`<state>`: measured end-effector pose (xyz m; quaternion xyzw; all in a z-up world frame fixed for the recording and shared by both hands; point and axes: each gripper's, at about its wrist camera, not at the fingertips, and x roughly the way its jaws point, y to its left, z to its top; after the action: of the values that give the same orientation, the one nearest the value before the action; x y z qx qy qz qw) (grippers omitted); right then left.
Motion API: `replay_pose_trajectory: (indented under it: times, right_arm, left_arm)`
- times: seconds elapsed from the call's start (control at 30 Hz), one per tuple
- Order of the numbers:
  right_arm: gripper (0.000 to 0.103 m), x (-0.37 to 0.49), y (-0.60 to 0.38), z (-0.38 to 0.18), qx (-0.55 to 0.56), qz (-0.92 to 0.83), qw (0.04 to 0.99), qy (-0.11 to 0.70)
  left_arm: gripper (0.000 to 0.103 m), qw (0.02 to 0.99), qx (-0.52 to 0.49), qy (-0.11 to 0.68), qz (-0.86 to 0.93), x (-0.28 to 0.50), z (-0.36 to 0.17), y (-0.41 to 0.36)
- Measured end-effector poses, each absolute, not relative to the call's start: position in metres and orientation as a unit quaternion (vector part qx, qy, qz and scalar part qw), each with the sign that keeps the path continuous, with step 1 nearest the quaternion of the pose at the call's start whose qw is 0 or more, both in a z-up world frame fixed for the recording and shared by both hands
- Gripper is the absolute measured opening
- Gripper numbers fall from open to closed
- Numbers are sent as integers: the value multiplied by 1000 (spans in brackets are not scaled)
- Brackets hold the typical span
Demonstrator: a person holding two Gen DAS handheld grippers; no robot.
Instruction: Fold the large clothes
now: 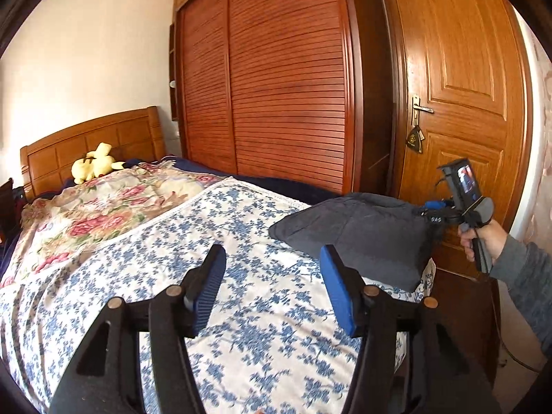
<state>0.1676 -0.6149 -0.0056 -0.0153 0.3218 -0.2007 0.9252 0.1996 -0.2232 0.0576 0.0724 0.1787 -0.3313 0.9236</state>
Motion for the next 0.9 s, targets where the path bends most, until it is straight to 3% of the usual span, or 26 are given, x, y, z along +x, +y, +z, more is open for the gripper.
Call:
replay_pose_trajectory:
  times: [0.23,0.67,0.9]
  right_arm:
    - [63,145,-532,21,-20,-136,946,293]
    - [82,128,-380,11,-12,-3,962,272]
    - [83,129,-322,-7,-12,48,960,277]
  left_arm:
    - [56,930,74,193,-304,178,50,-189]
    - [56,951,47,219,-212,129,32,-115]
    - [56,956,25,242,-162,121,5,-76]
